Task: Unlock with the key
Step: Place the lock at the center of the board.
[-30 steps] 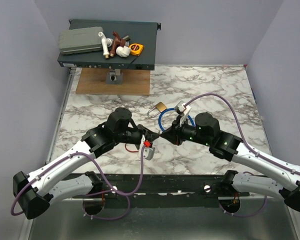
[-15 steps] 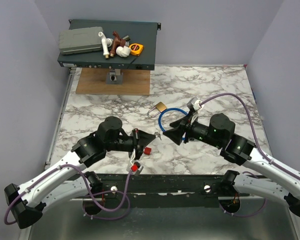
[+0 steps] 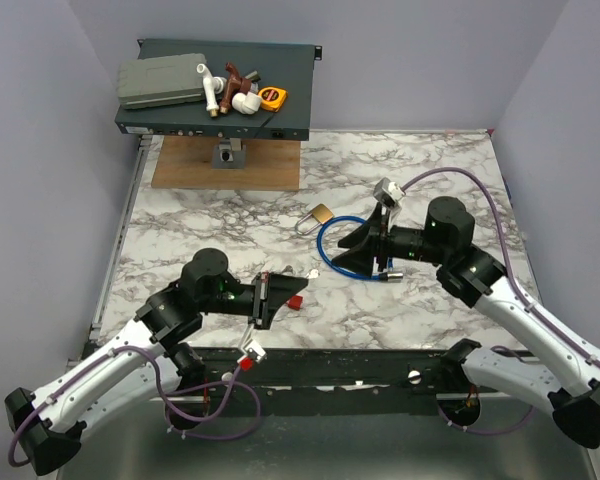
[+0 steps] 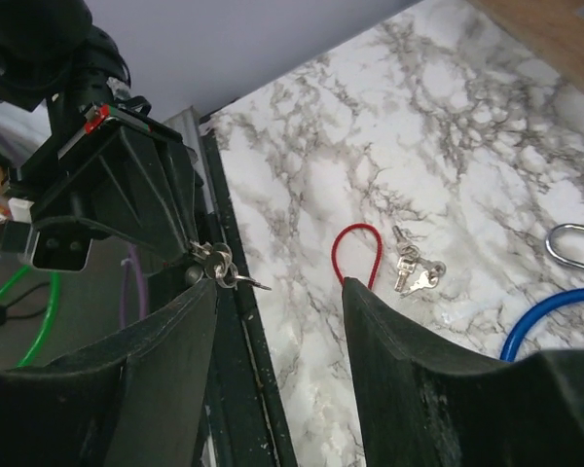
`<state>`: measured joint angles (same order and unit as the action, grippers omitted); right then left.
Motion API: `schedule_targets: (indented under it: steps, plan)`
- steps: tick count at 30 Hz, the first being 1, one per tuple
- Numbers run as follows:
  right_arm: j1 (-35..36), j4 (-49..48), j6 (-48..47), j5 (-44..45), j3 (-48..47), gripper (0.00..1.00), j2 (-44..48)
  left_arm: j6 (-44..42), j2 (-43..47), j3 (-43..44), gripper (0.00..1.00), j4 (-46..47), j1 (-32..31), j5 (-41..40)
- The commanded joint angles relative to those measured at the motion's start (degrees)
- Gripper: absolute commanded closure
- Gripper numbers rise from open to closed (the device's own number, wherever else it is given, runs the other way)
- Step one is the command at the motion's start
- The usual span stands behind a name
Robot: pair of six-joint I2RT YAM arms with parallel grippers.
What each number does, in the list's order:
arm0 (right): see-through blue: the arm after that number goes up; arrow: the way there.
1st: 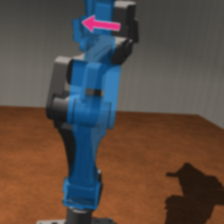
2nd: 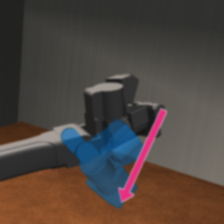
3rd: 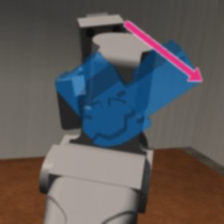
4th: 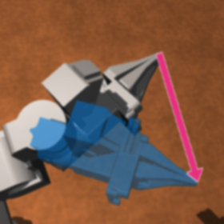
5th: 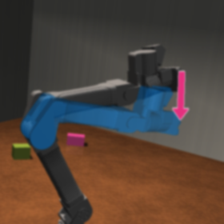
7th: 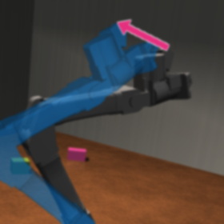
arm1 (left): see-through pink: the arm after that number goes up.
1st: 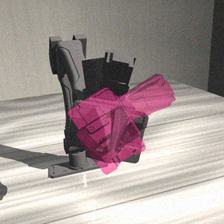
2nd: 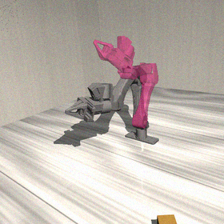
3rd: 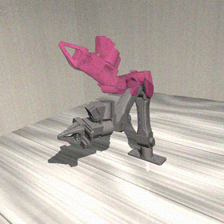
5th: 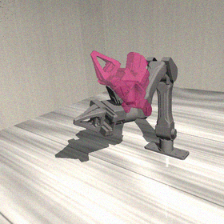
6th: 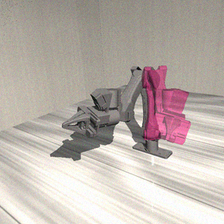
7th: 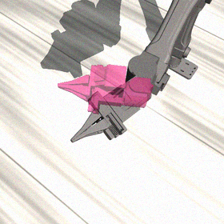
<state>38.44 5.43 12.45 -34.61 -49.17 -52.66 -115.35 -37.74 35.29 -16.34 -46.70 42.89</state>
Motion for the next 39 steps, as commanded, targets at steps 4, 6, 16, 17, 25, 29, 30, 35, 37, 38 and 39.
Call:
schedule_targets:
  steps: [4,6,16,17,25,29,30,35,37,38,39]
  plan:
    - [-4.4,-5.7,2.3,-27.6,-4.5,0.44,-7.6,-13.0,2.5,-0.6,1.00,-4.3,0.7,7.8]
    - [-4.4,-9.6,4.7,-31.1,-4.5,0.46,-9.4,-13.4,2.7,-0.8,1.00,-5.2,0.8,8.0]
    - [-4.4,-24.0,16.0,-37.0,-2.0,0.50,-13.5,-14.2,-0.5,0.6,1.00,-4.8,0.7,8.7]
    - [-4.3,-23.3,15.6,-36.6,-1.8,0.50,-13.5,-14.0,-0.9,0.8,1.00,-4.1,0.7,8.7]
    - [-3.6,-13.2,8.9,-32.3,-2.9,0.50,-15.9,-15.9,-3.4,1.6,1.00,-2.1,0.7,9.0]
    - [-3.6,-11.5,7.9,-31.4,-2.8,0.50,-17.6,-16.6,-3.8,2.3,1.00,-2.4,0.7,9.4]
    - [-3.6,-11.5,7.9,-31.7,-2.7,0.50,-17.9,-16.6,-4.0,2.5,1.00,-2.5,0.8,9.5]
    - [-3.5,-12.5,9.1,-34.2,-2.6,0.57,-19.5,-16.8,-4.8,3.2,1.00,-2.6,0.8,9.1]
    - [-3.4,-12.1,9.3,-34.5,-2.4,0.60,-19.9,-16.9,-5.1,3.5,1.00,-2.4,0.8,8.9]
    - [-3.3,-12.1,9.7,-34.6,-2.4,0.61,-20.1,-17.0,-5.3,3.6,1.00,-2.4,1.0,8.9]
    - [-3.3,-12.8,10.4,-34.8,-2.2,0.64,-20.1,-17.3,-5.4,3.6,1.00,-2.4,1.1,8.8]
